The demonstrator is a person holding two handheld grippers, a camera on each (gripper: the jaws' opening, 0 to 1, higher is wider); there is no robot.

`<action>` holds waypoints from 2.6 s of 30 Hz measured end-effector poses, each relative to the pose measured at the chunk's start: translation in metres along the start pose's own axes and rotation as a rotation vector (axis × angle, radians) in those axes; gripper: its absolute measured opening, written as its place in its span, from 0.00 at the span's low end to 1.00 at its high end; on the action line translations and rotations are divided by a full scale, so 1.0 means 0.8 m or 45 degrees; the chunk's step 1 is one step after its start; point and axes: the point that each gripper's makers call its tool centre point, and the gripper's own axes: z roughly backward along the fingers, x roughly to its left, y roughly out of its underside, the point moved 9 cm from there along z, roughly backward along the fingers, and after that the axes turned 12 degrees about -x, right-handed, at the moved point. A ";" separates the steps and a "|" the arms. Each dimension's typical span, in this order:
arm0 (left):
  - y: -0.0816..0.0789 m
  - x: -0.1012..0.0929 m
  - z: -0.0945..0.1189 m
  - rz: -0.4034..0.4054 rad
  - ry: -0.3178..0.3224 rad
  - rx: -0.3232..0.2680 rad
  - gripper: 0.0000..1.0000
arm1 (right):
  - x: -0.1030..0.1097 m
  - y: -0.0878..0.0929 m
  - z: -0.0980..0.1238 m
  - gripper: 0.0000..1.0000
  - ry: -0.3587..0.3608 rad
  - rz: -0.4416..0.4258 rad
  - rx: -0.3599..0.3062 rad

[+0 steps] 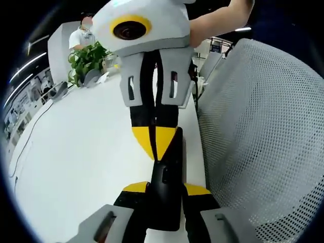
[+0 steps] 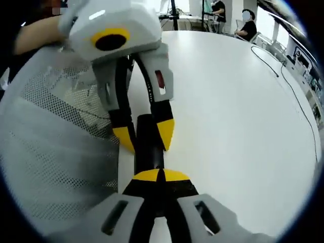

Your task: Press the specified remote control buttons in sequence, fully releasing each button before pressing the next.

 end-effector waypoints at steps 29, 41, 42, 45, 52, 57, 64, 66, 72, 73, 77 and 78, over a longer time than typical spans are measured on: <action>0.002 0.000 0.001 0.025 -0.011 -0.034 0.26 | 0.023 -0.024 -0.023 0.00 -0.004 0.240 0.098; 0.001 0.000 0.002 0.014 0.003 -0.032 0.26 | 0.026 -0.027 -0.024 0.00 0.043 0.256 0.129; 0.002 0.001 0.001 0.015 0.003 -0.033 0.26 | 0.025 -0.027 -0.024 0.00 0.045 0.239 0.118; 0.001 0.000 0.002 0.018 0.001 -0.035 0.26 | 0.022 -0.024 -0.022 0.00 0.047 0.172 0.078; 0.002 0.000 0.002 0.022 -0.001 -0.038 0.26 | 0.020 -0.022 -0.020 0.00 0.029 0.118 0.045; 0.002 0.001 0.002 0.026 0.000 -0.039 0.26 | 0.023 -0.024 -0.022 0.00 0.026 0.166 0.057; 0.002 0.001 0.002 0.025 0.001 -0.039 0.26 | 0.021 -0.024 -0.023 0.00 0.011 0.180 0.053; 0.002 0.001 0.002 0.024 0.001 -0.039 0.26 | 0.021 -0.025 -0.024 0.00 0.002 0.200 0.065; 0.002 0.001 0.001 0.016 0.002 -0.033 0.26 | 0.024 -0.028 -0.026 0.00 -0.005 0.305 0.089; 0.001 0.001 0.002 0.017 0.003 -0.032 0.26 | 0.024 -0.028 -0.026 0.00 -0.007 0.312 0.089; 0.001 0.000 0.002 0.017 0.000 -0.032 0.26 | 0.022 -0.028 -0.026 0.00 -0.007 0.278 0.083; 0.001 0.000 0.002 0.017 -0.002 -0.031 0.26 | 0.021 -0.027 -0.025 0.00 -0.012 0.277 0.070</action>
